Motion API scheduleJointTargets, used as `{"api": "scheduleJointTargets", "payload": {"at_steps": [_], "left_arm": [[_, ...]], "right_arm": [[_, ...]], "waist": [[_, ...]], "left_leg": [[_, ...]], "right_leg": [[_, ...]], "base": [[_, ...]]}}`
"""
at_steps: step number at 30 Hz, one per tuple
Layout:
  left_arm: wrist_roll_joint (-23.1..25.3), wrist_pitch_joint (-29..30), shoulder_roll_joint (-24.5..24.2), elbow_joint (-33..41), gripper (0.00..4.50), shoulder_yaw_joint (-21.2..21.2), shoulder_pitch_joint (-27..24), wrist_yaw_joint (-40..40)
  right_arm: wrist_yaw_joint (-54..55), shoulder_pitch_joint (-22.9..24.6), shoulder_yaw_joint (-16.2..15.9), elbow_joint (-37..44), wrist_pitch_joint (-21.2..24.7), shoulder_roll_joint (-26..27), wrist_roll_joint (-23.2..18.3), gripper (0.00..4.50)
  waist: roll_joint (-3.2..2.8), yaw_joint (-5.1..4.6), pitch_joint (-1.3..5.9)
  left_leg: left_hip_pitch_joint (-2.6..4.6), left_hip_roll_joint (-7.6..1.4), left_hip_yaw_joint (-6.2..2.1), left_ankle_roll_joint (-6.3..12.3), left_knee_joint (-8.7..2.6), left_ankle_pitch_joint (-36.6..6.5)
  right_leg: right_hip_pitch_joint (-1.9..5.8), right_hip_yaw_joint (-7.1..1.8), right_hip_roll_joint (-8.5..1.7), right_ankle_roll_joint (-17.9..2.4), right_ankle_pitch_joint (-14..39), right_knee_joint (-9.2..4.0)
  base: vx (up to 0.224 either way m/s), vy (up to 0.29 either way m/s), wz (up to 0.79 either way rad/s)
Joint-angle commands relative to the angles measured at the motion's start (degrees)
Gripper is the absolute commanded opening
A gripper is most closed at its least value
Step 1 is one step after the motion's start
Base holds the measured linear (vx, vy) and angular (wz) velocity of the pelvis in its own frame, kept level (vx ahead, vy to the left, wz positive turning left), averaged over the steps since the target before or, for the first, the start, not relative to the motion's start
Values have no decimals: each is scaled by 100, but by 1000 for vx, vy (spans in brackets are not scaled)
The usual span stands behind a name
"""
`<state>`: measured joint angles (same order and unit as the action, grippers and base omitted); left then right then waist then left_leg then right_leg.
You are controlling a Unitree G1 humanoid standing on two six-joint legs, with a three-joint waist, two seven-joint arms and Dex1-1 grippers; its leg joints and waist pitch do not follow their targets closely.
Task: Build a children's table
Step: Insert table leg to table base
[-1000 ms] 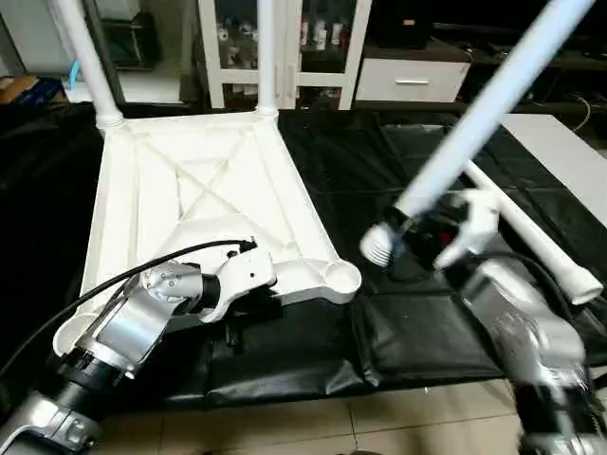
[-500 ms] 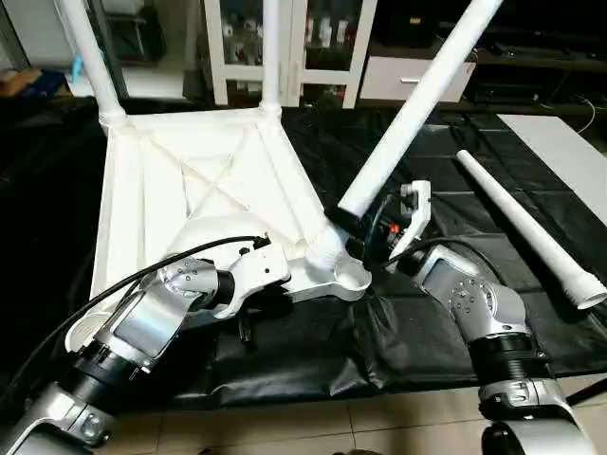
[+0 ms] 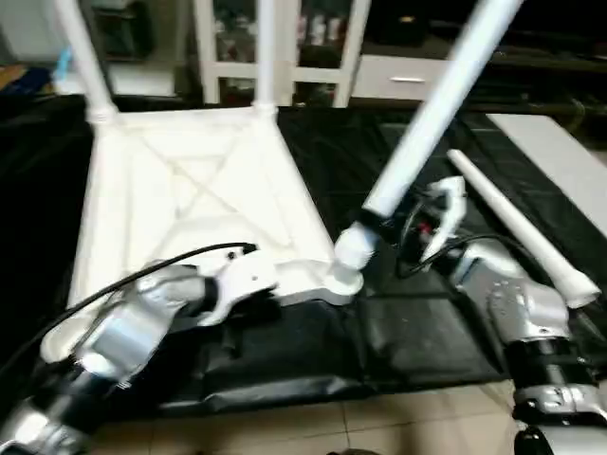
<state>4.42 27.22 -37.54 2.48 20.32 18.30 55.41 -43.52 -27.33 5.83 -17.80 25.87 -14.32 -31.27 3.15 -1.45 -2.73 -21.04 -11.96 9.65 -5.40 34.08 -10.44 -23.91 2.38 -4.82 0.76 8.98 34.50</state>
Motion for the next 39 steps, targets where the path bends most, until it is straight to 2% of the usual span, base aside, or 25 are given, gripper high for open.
{"api": "scheduleJointTargets", "payload": {"at_steps": [1,3,4,5,6,8,9,12,15,16,18,19,20,21,25,27,28,29,30,32,33,34,36,37,39], "left_arm": [[455,522,-495,-234,0,-154,-426,-184],[521,747,-782,-37,0,-340,-729,-201],[497,928,-899,159,0,-459,-917,-227],[484,956,-917,196,0,-475,-951,-232],[452,972,-967,294,0,-505,-1057,-236],[431,1013,-969,352,0,-509,-1100,-259],[357,970,-783,427,0,-568,-1092,-404],[53,572,-127,271,0,-788,-897,-822],[-292,-176,620,-59,0,-919,-583,-1274],[-291,-210,795,-135,0,-949,-511,-1454],[-148,-120,966,-209,0,-895,-379,-1713],[-193,68,1125,-169,0,-928,-288,-1797],[-194,71,1128,-169,0,-929,-287,-1798],[-256,81,1225,-118,0,-970,-243,-1839],[-226,14,1551,-55,0,-1136,-143,-2141],[-366,-19,1550,-37,0,-1157,-146,-1978],[-468,-3,1542,-14,0,-1167,-150,-1879],[-513,27,1506,38,0,-1152,-157,-1798],[-476,14,1455,69,0,-1118,-152,-1781],[-420,18,1388,85,0,-1092,-123,-1790],[-392,9,1370,80,0,-1097,-105,-1809],[-398,70,1370,103,0,-1119,-94,-1781],[-390,88,1365,117,0,-1118,-93,-1766],[-386,101,1366,133,0,-1114,-99,-1763],[-420,157,1362,202,0,-1079,-131,-1709]], "right_arm": [[197,124,72,240,-207,43,51,184],[345,243,-54,267,-409,180,205,184],[479,308,-137,198,-582,312,348,184],[509,319,-150,179,-614,342,378,184],[606,353,-229,106,-759,430,521,184],[645,369,-266,86,-815,466,588,184],[975,356,-275,20,-939,593,755,184],[1515,317,-252,72,-990,721,986,184],[1854,283,-250,336,-952,737,1131,184],[1904,291,-325,444,-1008,705,1273,184],[1992,318,-474,623,-1113,625,1560,184],[2031,365,-564,707,-1152,565,1736,184],[2032,365,-565,708,-1152,564,1738,184],[2010,408,-611,744,-1236,528,1829,184],[2103,609,-548,878,-1191,500,1796,184],[2112,681,-530,962,-1098,474,1739,184],[2104,715,-529,1004,-1057,457,1724,184],[2049,769,-544,1071,-1036,433,1704,184],[1991,815,-559,1131,-1034,410,1693,184],[1907,877,-571,1208,-1019,376,1695,184],[1874,889,-564,1221,-997,363,1685,184],[1783,916,-579,1244,-976,330,1674,184],[1716,937,-609,1259,-988,305,1681,184],[1682,960,-635,1278,-1002,289,1686,184],[1668,1011,-674,1339,-1020,272,1688,184]], "waist": [[-170,35,327],[-212,-28,321],[-367,-9,306],[-274,-76,304],[-281,-119,283],[-323,-123,287],[-482,-87,267],[-405,-70,276],[-455,56,297],[-399,92,339],[-408,138,316],[-332,150,320],[-366,184,327],[-291,181,332],[-249,211,374],[-247,217,406],[-250,208,398],[-262,211,428],[-296,156,433],[-337,129,350],[-351,98,274],[-333,44,242],[-342,9,206],[-369,-4,177],[-379,-53,181]], "left_leg": [[-68,-19,-45,-150,-485,-1902],[-60,-4,-98,-168,-482,-2153],[-39,-1,-125,-205,-488,-2254],[-71,4,-116,-198,-481,-2282],[-101,32,-150,-181,-493,-2376],[-52,48,-166,-117,-463,-2436],[15,41,-171,-105,-456,-2525],[67,59,-122,-25,-418,-2424],[98,55,-93,4,-419,-2204],[64,22,-89,-4,-436,-2053],[43,4,-75,-3,-465,-1924],[41,23,-49,35,-449,-1900],[40,19,-44,30,-442,-1760],[29,14,-30,63,-438,-1678],[17,0,1,160,-397,-1101],[-31,10,-2,264,-378,-669],[-341,137,-271,930,-435,-291],[-249,181,-287,1245,-338,-227],[-239,179,-350,1702,-291,-378],[-269,187,-397,1616,-354,-1370],[-261,197,-383,1247,-375,-2333],[-219,214,-351,915,-347,-2880],[-300,217,-340,729,-323,-3003],[-274,208,-335,683,-345,-3061],[-235,220,-355,701,-398,-2991]], "right_leg": [[303,-89,-176,-890,2201,-393],[288,-72,-177,-868,2534,-442],[266,-76,-193,-901,2560,-429],[275,-69,-180,-889,2613,-470],[312,-30,-171,-827,2905,-489],[275,-10,-181,-774,3163,-534],[222,-11,-194,-820,3247,-555],[191,11,-157,-857,3236,-602],[185,-4,-148,-845,3053,-613],[219,-22,-141,-918,2599,-542],[229,-36,-123,-941,2276,-495],[237,-47,-136,-883,2408,-487],[239,-67,-150,-861,2398,-488],[244,-74,-155,-853,2357,-496],[258,-108,-147,-981,1660,-418],[315,-104,-138,-1098,1008,-329],[587,208,-271,-1154,531,-257],[521,276,-289,-1240,406,-299],[565,370,-375,-1427,573,-333],[677,541,-392,-1288,2040,-465],[770,641,-425,-1081,3306,-599],[851,731,-456,-859,4186,-701],[1044,801,-519,-541,4720,-784],[1118,838,-506,-472,4752,-804],[1225,848,-429,-573,4398,-823]], "base": [[-19,-5,-20],[-5,-8,-10],[0,0,0],[-16,-19,-18],[-13,-10,-20],[-7,-5,-10],[0,0,0],[0,0,0],[0,0,0],[0,0,0],[0,0,0],[0,0,0],[0,0,0],[0,0,0],[0,0,0],[0,0,0],[0,0,0],[27,-1,37],[30,-9,52],[27,-14,49],[39,-17,52],[39,-17,52],[64,5,51],[73,13,50],[109,28,61]]}}
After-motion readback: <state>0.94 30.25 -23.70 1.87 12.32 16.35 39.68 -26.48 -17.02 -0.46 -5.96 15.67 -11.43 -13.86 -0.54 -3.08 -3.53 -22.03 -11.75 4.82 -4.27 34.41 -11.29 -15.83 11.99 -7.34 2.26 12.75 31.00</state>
